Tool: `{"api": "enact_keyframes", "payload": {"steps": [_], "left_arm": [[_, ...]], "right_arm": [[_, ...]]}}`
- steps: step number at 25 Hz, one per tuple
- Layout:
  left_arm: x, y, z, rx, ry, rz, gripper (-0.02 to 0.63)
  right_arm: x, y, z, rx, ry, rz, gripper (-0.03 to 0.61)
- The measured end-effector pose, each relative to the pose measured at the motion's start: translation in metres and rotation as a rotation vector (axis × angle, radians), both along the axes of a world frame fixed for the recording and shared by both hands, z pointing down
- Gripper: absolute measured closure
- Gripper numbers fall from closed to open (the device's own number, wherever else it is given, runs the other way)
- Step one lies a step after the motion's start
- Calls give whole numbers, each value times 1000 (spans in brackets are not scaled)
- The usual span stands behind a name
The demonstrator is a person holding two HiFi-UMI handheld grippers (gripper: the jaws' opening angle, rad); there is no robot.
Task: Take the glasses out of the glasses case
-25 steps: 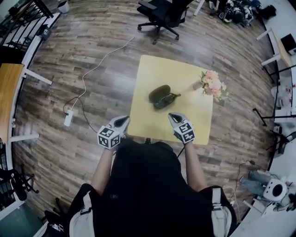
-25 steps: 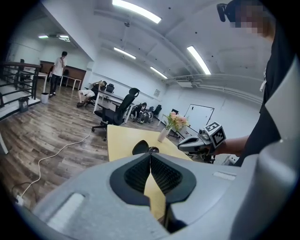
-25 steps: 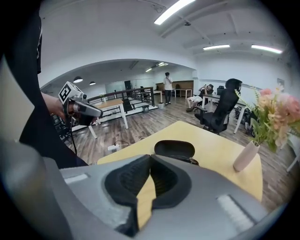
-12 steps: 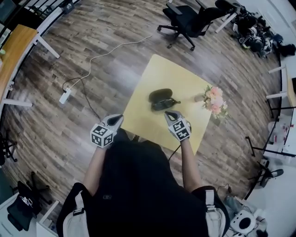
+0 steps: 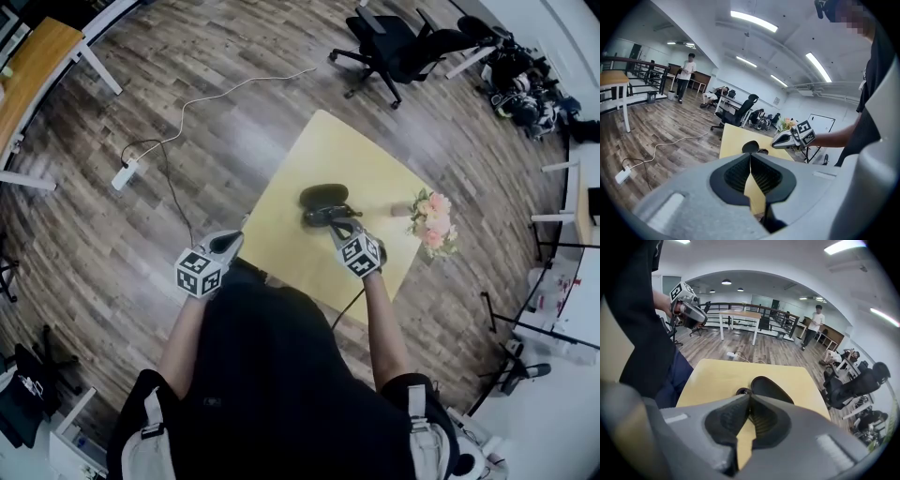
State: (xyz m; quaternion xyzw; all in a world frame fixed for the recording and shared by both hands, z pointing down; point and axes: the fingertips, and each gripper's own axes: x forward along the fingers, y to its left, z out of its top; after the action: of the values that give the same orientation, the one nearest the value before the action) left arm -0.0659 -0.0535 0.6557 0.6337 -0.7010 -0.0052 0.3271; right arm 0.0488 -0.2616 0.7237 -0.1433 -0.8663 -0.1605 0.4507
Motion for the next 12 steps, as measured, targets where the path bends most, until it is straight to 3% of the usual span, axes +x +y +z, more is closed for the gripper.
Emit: {"api": "enact_keyframes", "payload": {"steps": [10,12], "left_arm": [[-10,-9,-3,-11,3,-3,601],[-15,-10,-3,-13,4,-5,601]], "right_arm": [[-6,-18,36,160,122,-187,572],[-12,-22,43,177,139,-212,531]]}}
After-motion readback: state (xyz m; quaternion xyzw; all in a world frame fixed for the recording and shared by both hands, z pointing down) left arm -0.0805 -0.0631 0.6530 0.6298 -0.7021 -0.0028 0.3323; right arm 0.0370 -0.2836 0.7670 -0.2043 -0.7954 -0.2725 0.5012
